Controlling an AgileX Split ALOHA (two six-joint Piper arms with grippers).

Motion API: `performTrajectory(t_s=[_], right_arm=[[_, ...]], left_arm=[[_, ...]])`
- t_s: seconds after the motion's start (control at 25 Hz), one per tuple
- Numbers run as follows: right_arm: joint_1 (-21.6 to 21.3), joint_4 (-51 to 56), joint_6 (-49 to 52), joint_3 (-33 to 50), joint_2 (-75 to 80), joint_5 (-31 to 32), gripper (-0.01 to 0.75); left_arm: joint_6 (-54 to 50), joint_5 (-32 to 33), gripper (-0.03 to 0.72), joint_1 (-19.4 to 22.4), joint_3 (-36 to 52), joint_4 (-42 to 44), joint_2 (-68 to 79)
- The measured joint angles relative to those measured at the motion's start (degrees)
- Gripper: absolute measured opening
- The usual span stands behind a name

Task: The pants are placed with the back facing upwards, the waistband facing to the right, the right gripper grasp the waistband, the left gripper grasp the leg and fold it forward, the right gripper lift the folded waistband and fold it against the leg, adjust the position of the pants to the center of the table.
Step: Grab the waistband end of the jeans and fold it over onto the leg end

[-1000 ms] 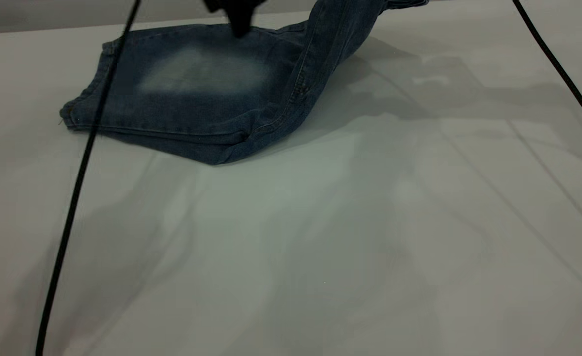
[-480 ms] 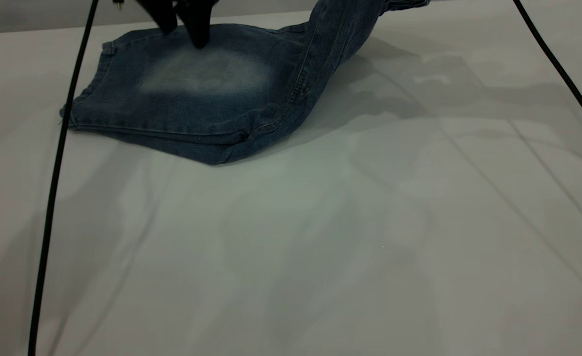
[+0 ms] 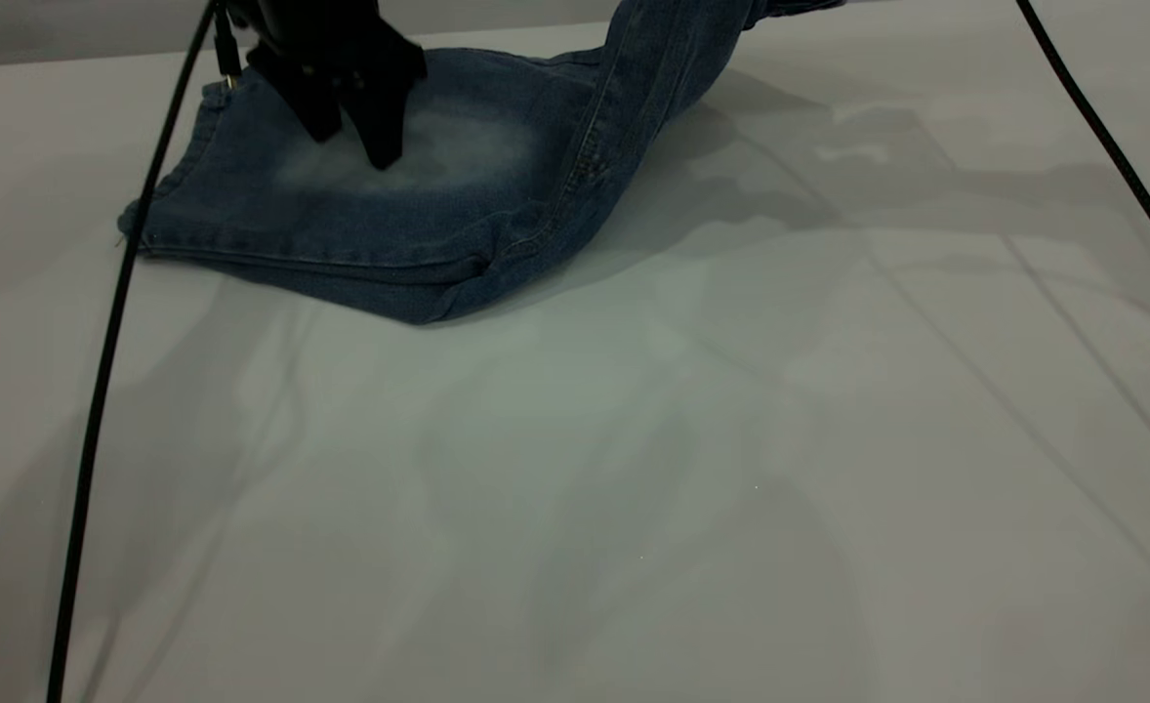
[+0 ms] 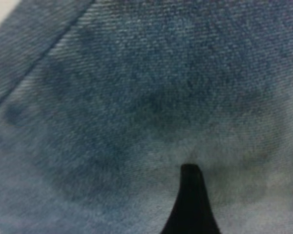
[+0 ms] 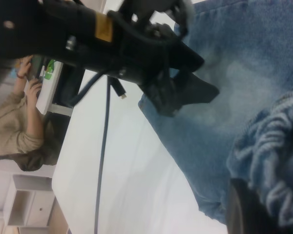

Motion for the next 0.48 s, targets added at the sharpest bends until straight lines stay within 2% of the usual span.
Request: performTrajectory(t_s=[0.48], right_arm=[[1.3, 1.8, -0.1, 0.0, -2.1, 1.3, 0.058]], left_arm=[[0.0, -0.1, 0.504, 0.0, 0.0, -0.2, 1.7]])
